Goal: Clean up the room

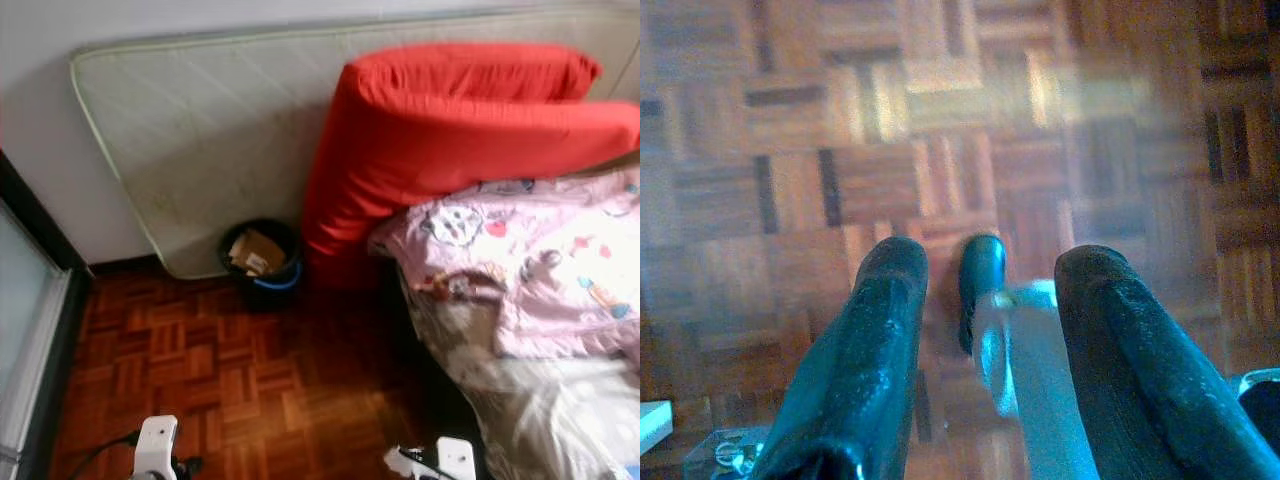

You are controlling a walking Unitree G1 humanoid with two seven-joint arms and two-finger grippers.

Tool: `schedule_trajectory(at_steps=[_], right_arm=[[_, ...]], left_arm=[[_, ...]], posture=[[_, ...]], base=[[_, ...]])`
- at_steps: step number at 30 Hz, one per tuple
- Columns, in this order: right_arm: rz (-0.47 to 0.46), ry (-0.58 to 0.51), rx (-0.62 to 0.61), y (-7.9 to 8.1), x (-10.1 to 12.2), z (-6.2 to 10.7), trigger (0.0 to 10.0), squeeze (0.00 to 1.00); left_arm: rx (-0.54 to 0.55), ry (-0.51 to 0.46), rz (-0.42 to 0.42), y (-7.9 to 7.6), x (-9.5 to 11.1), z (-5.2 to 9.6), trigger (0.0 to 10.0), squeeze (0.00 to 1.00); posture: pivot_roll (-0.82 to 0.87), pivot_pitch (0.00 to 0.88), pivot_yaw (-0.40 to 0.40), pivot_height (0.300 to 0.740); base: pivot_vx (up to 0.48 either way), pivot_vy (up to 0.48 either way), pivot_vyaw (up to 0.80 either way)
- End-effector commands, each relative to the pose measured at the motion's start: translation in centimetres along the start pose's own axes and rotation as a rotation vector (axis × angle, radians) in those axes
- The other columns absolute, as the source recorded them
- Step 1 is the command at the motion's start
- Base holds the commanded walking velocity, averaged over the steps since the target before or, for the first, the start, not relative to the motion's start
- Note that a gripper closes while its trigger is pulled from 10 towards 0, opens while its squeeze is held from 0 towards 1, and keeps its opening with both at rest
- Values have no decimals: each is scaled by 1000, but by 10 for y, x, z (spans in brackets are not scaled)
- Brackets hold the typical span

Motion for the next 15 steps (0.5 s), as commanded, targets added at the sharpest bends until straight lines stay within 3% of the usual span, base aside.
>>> schedule_trajectory(at_steps=[1, 15], right_arm=[[6, 4, -9, -7, -2, 1, 10000, 0], [1, 0, 8, -5, -1, 1, 10000, 0]], left_arm=[[4, 26, -2, 0, -10, 1, 10000, 0], [12, 13, 9, 1, -9, 1, 10000, 0]], posture=[[-45, 0, -2, 740], [-43, 0, -2, 740]], base=[[0, 0, 800], [0, 0, 783]])
Point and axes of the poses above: a point about 5 cm out from each wrist's last joint towards the gripper, its own z axis pointing back from the gripper into the wrist, its own x axis along the axis of the wrist's last joint, y = z × x, the point moved 6 cm from there along -z, pointing out of the wrist towards the gripper, and after that the axes turned 9 degrees about z, right-handed, at the moved point
